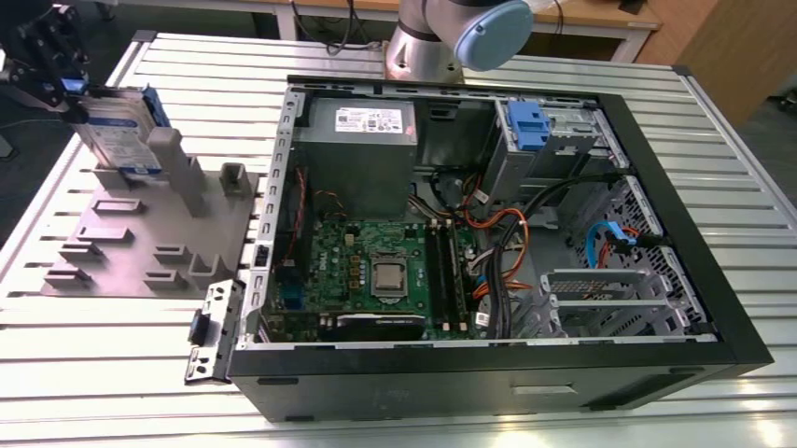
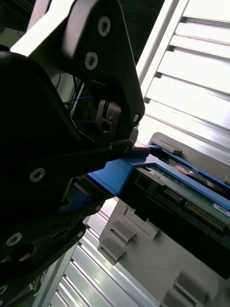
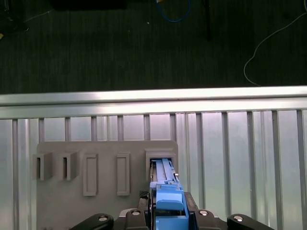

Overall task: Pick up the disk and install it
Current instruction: 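Pick up the disk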

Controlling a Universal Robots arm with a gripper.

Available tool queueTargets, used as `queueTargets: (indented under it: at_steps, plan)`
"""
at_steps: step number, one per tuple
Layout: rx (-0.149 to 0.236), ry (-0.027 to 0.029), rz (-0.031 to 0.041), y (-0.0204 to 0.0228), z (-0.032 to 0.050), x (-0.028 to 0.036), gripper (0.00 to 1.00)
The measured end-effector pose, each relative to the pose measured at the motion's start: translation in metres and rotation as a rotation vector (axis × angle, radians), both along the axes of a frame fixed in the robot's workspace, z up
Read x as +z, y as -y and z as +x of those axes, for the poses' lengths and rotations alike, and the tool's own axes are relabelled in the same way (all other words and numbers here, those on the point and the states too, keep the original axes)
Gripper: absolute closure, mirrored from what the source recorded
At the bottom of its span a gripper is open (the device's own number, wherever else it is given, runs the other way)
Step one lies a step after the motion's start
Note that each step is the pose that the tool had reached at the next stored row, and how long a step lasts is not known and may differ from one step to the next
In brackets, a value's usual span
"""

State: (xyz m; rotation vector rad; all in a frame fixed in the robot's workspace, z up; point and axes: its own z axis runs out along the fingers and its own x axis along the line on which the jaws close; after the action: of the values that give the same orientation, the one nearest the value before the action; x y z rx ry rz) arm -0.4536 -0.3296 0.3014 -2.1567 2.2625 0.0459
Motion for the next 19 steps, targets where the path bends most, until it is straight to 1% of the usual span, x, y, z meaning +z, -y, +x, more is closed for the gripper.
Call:
queueTargets:
  at_steps: [5, 19]
  plan:
    - [0.0, 0.0001, -0.0021, 0.0, 0.0, 0.002, 0.64]
    - [0.0, 0.0, -0.0021, 0.0, 0.0, 0.0072, 0.64]
